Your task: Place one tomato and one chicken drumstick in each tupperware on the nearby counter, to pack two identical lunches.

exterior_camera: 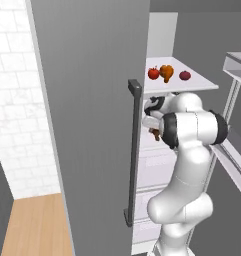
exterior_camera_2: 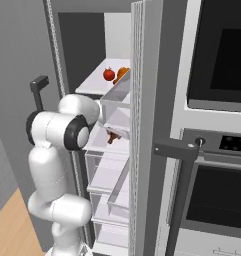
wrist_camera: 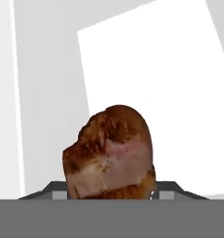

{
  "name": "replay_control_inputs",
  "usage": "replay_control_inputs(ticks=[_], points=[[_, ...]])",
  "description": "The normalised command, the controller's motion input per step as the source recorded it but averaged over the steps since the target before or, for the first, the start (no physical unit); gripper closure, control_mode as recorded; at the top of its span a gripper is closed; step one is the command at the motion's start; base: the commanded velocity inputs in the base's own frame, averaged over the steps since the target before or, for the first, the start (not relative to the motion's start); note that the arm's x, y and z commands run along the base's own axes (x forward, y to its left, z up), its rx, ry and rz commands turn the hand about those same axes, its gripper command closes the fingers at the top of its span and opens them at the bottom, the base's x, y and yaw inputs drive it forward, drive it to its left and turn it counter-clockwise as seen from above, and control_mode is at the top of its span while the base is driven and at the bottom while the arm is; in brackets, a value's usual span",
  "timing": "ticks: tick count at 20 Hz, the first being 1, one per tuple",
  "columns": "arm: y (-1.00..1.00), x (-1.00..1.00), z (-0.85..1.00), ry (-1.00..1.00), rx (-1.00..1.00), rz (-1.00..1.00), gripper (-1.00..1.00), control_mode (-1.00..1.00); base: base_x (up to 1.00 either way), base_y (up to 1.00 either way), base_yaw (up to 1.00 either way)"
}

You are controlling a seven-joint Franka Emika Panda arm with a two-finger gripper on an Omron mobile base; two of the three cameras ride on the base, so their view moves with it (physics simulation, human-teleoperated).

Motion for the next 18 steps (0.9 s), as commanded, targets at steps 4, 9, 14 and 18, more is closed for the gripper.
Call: replay_control_inputs(ticks=[4,9,14,18], points=[[-0.11,-0.98,0.01,-0.08,0.03,-0.09,1.0,-1.0,0.0,0.0,0.0],[0.07,-1.0,0.27,-0.08,0.0,-0.04,1.0,-1.0,0.0,0.0,0.0],[0.18,-1.0,0.96,-0.09,-0.01,0.0,1.0,-1.0,0.0,0.0,0.0],[0.34,-1.0,1.0,0.0,-0.05,-0.01,1.0,-1.0,0.0,0.0,0.0]])
